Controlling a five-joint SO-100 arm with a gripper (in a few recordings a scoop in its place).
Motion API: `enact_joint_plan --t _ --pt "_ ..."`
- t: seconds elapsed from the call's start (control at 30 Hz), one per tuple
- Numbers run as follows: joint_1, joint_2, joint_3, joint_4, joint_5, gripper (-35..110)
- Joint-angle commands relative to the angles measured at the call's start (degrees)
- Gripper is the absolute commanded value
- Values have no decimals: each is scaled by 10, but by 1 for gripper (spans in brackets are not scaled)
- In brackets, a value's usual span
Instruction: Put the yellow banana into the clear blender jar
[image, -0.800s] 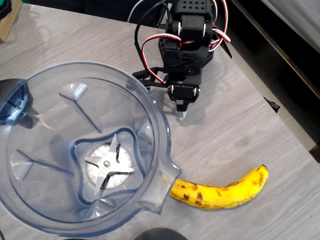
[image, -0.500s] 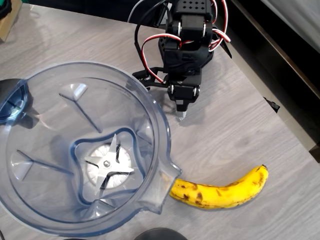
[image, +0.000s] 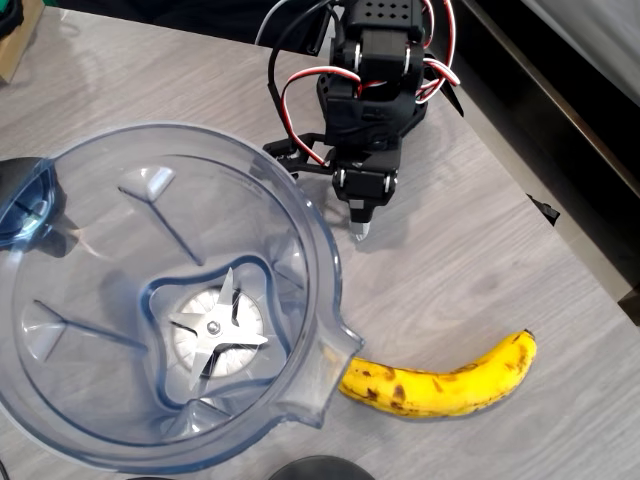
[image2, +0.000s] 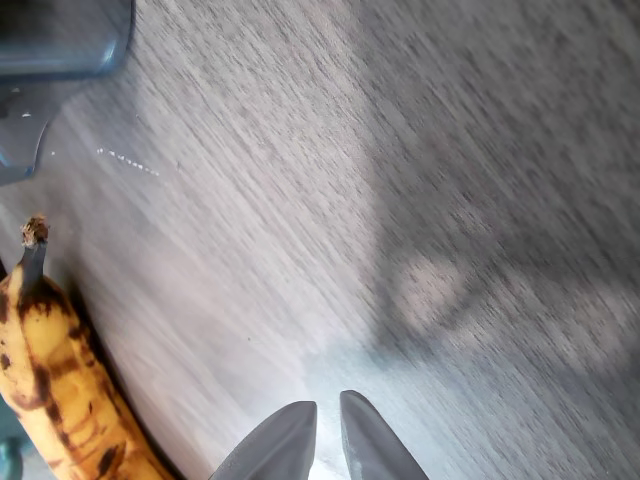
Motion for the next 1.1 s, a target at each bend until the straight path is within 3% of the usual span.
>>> enact_joint_plan --t 0.0,0.77,1.07 --pt "-3 19 6 5 -2 0" --pt "-13 19 6 4 -2 0" --pt "-158 8 -29 -98 -95 0"
